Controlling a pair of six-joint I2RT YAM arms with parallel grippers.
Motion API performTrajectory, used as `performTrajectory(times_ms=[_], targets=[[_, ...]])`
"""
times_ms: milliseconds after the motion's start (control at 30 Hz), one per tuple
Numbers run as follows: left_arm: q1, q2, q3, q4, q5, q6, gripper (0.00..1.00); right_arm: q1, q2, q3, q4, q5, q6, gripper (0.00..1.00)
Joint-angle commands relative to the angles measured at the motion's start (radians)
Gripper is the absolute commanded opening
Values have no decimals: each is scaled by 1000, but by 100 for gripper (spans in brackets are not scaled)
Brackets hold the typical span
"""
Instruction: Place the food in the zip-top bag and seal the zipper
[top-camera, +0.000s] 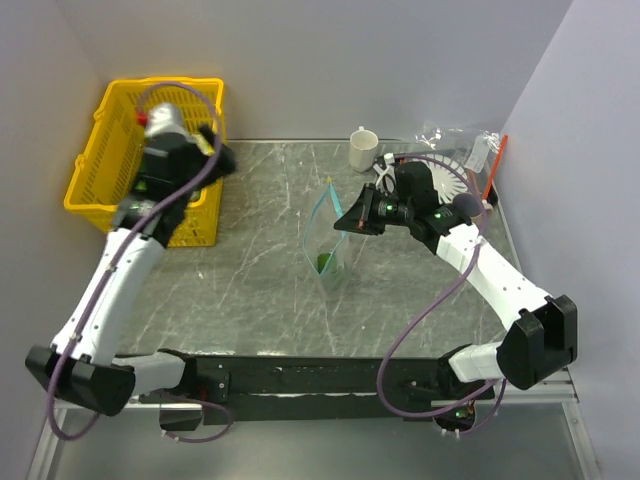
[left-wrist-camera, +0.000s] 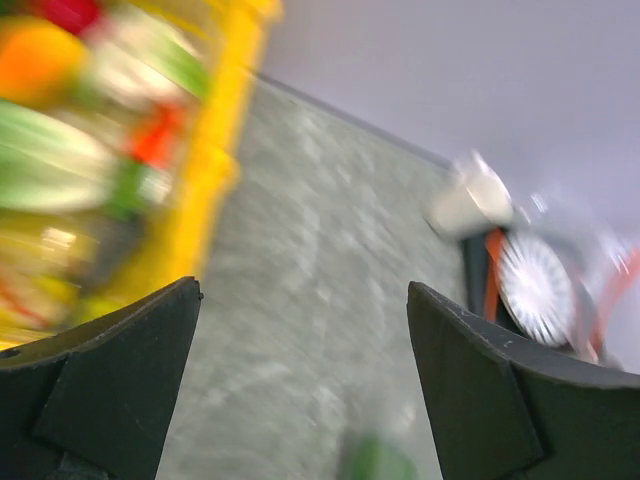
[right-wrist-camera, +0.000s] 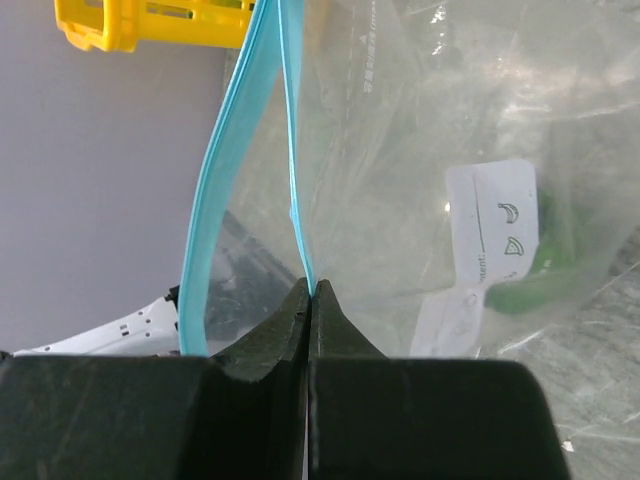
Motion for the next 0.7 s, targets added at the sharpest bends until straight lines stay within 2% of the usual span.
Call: performTrajectory(times_ms=[0, 133, 233, 333, 567, 667], targets=[[186, -8, 104, -64, 92, 133, 89, -6, -45, 23, -1, 11, -30, 0], [371, 91, 168, -87, 143, 179, 92, -6, -49, 37, -24, 36, -58, 0], [473, 237, 259, -114, 164, 196, 96, -5, -49, 35, -34, 48, -67, 0], [530, 359, 364, -116, 192, 196, 99, -5, -48, 29, -37, 56, -78, 0], [564, 675, 709, -130, 255, 145, 99, -5, -46, 24, -44, 73, -84, 0], [564, 803, 808, -95, 294, 102, 99, -3, -43, 26, -43, 77, -87, 0]])
